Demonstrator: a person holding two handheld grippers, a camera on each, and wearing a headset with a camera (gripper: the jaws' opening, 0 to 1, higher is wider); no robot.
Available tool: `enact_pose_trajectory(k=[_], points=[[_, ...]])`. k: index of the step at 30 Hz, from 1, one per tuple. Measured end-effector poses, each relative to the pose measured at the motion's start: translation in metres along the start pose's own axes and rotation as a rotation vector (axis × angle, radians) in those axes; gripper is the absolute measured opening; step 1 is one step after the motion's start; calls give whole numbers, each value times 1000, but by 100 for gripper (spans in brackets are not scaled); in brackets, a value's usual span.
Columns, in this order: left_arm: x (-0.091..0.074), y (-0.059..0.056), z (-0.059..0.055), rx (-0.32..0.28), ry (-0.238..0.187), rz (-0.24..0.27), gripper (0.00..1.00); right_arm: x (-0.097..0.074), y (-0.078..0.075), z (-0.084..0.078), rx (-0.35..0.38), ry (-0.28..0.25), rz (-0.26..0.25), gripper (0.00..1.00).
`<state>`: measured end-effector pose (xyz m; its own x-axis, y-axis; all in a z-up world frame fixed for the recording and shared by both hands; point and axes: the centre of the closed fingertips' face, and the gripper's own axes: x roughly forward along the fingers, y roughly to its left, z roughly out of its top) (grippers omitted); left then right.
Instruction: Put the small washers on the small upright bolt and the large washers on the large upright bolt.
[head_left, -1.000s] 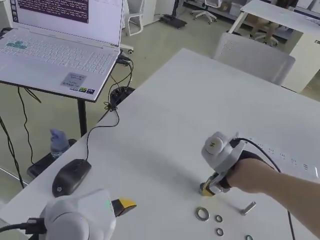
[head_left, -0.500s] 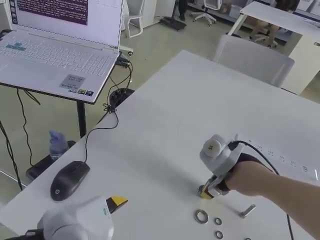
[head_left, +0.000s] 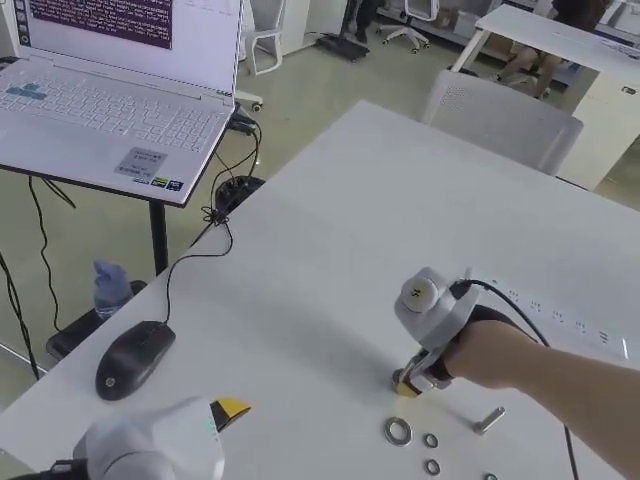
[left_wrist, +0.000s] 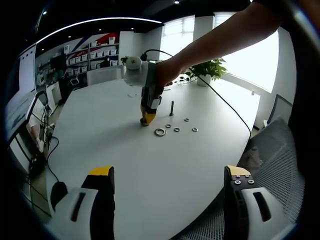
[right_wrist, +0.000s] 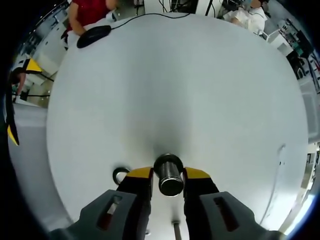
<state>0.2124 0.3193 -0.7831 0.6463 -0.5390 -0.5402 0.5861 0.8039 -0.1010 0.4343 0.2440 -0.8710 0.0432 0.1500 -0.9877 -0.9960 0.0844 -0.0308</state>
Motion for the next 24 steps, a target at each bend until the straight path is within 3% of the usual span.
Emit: enact_pose_trajectory(k=[4,9,24], points=[[0,-3,1,-1,1,-12,90,3,0,-3,-27,7,-9,25],[-2,-7,2,4,5,-26,88,0,0,1,-8,-28,-3,25],[-8,-14,-2,-13,15,-39,85,-2,1,2,9,-29,11,27]])
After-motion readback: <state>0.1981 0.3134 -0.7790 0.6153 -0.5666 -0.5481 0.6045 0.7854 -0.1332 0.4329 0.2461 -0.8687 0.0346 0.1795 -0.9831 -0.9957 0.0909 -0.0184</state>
